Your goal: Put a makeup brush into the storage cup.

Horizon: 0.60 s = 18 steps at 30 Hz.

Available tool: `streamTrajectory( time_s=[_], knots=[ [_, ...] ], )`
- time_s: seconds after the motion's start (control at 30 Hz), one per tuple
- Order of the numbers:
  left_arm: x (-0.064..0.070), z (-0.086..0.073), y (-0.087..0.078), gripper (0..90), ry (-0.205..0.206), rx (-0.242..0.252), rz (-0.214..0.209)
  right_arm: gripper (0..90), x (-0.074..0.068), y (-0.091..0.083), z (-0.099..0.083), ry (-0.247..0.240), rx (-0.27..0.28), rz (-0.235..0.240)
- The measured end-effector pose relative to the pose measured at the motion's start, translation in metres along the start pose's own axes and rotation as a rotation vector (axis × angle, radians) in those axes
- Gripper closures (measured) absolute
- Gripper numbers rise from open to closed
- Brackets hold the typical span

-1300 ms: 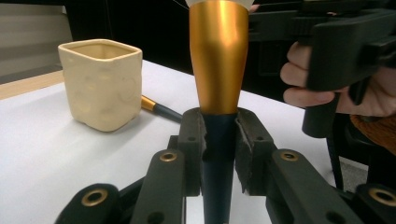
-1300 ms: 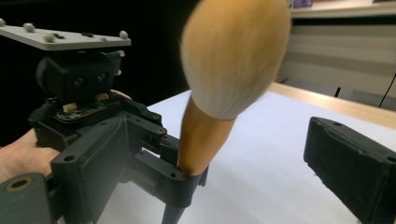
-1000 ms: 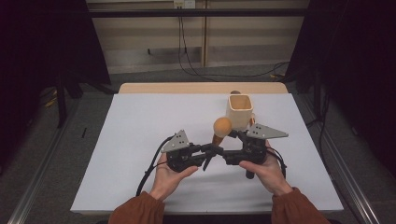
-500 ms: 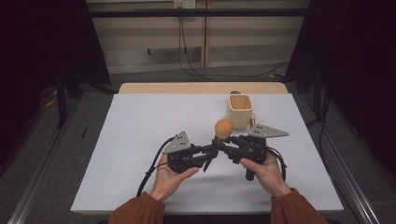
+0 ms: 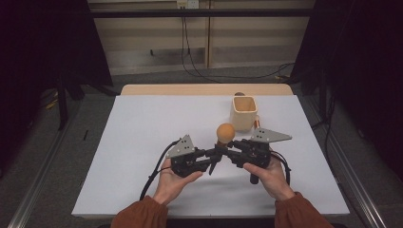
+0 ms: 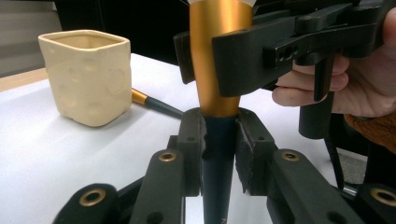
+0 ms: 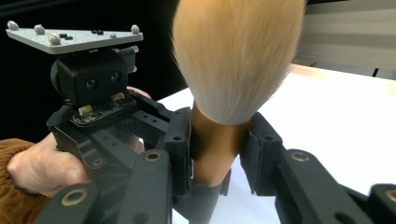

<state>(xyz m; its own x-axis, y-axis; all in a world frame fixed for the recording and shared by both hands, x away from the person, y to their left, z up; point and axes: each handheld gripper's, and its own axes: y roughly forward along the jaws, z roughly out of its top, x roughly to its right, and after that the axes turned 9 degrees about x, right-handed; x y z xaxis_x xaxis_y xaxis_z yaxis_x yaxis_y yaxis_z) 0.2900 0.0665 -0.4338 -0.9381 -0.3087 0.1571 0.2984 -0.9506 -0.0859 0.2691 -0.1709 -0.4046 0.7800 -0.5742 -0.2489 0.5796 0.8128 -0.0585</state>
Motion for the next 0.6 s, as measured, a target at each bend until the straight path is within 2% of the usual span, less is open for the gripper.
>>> streamTrajectory(
  time_s=[0.23,0.6],
  knots=[
    [0.0009,-0.0016,0.0013,68.5,0.001,-0.012,0.001,66.6,-0.0006,0.0014,-0.0007,-0.013,-0.011,-0.007],
    [0.0003,-0.0025,-0.0003,53.9,-0.005,-0.01,0.037,66.7,-0.0007,-0.0008,0.0027,-0.032,-0.002,-0.013]
  ],
)
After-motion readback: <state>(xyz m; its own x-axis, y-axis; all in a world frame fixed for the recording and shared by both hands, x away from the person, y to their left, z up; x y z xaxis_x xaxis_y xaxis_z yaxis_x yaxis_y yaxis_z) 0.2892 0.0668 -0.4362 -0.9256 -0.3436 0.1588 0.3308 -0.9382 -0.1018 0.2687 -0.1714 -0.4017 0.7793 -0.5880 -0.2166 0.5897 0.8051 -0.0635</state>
